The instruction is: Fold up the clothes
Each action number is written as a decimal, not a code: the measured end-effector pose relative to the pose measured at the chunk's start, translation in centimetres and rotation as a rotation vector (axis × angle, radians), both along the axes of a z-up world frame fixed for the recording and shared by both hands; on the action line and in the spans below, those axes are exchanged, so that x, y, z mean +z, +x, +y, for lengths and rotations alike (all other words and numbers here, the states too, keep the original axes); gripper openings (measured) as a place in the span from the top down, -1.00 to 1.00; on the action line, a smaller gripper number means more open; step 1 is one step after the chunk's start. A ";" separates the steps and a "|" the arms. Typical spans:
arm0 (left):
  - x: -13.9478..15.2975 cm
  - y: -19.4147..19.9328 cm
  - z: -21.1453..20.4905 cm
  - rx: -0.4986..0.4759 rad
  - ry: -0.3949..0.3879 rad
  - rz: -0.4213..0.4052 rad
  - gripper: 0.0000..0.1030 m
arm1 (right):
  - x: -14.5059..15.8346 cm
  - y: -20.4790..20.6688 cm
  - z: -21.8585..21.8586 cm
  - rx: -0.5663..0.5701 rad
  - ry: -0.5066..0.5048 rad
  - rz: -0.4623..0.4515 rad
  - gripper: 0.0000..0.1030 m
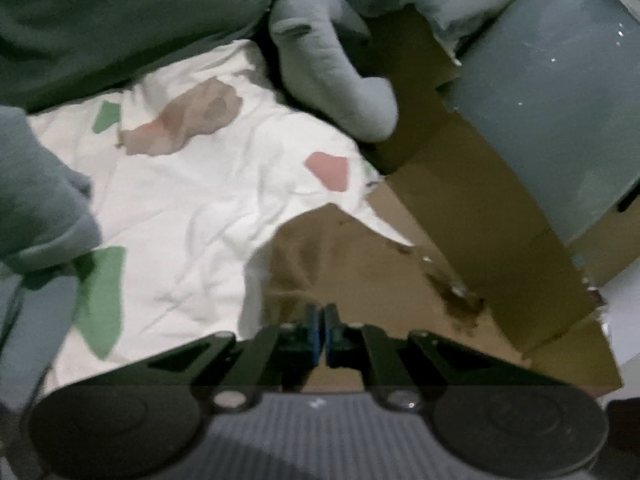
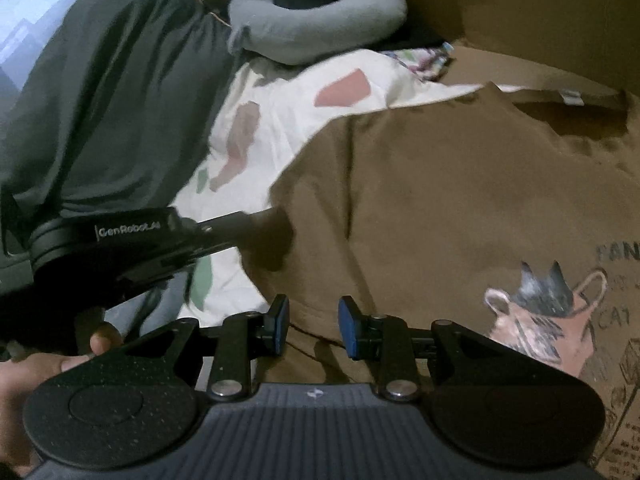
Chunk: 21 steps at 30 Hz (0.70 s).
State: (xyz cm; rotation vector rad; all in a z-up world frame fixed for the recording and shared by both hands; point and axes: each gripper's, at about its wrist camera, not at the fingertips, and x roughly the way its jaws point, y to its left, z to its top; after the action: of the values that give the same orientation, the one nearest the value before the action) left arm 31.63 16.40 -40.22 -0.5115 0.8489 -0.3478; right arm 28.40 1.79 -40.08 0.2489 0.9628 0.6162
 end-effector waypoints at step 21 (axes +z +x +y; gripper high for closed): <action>1.2 2.2 -5.9 -0.227 -0.126 0.033 0.92 | 0.3 3.3 -0.9 -0.085 0.068 0.005 0.95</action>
State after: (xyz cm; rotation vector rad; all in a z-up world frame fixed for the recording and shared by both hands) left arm 33.79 10.55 -39.05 -0.5400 0.9230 -0.6050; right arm 31.68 0.91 -39.73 0.3506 0.9326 0.5711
